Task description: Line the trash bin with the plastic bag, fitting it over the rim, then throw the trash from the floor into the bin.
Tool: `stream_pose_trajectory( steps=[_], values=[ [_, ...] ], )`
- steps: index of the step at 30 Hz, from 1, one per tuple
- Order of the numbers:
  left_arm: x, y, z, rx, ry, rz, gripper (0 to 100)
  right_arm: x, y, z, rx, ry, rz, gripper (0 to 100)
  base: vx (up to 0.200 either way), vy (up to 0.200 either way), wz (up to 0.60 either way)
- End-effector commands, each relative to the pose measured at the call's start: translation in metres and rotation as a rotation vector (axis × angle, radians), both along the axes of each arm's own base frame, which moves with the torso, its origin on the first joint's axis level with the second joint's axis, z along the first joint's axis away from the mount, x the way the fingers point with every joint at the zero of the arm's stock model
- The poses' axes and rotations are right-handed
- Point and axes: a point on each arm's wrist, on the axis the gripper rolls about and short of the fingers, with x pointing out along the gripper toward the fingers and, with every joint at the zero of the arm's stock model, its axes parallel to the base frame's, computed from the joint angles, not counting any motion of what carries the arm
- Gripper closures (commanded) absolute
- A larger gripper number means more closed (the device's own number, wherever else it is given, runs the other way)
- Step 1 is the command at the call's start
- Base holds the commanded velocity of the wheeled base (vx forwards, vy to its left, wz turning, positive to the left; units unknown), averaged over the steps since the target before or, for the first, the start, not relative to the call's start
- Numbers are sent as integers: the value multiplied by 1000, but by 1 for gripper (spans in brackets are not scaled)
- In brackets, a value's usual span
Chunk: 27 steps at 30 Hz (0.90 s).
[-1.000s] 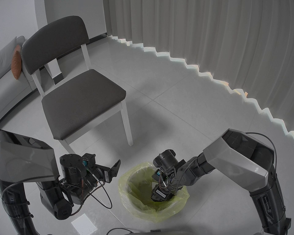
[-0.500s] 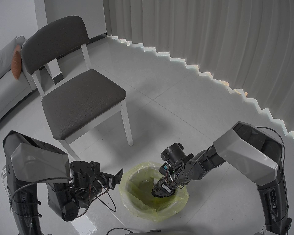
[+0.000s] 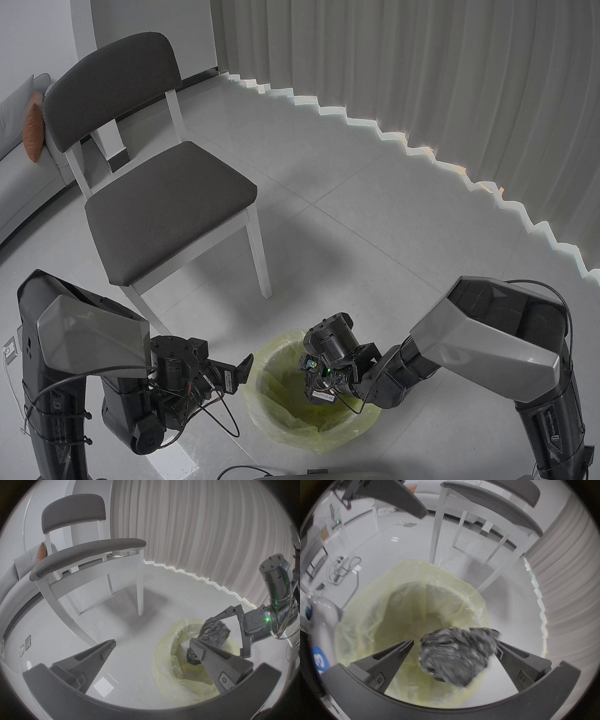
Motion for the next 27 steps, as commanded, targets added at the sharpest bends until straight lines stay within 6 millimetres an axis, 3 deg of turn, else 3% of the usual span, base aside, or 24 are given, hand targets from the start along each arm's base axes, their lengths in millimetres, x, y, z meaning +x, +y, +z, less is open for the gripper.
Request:
stream_pose_trajectory(
  steps=[1,4,10,15,19,24,26,27],
  values=[
    [-1,0,1,-2,-12,6,0,3,-12,-33,-122,-73,1,0,0,0,0],
    [0,-1,1,-2,-16,5,0,-1,-11,-31,-91,-105,24,0,0,0,0],
    [-1,-1,2,0,-15,3,0,-38,14,11,210,321,-109,0,0,0,0],
    [-3,-3,1,2,-11,-6,0,-29,14,46,293,401,-201,0,0,0,0],
    [0,-4,-3,4,-6,-5,0,-18,-1,74,353,363,-227,0,0,0,0],
    [13,-2,-25,26,22,-2,0,5,-43,119,444,284,-305,0,0,0,0],
    [13,-2,-25,26,22,-2,0,5,-43,119,444,284,-305,0,0,0,0],
    [18,6,-41,82,52,-50,0,11,-64,136,473,249,-342,0,0,0,0]
  ],
)
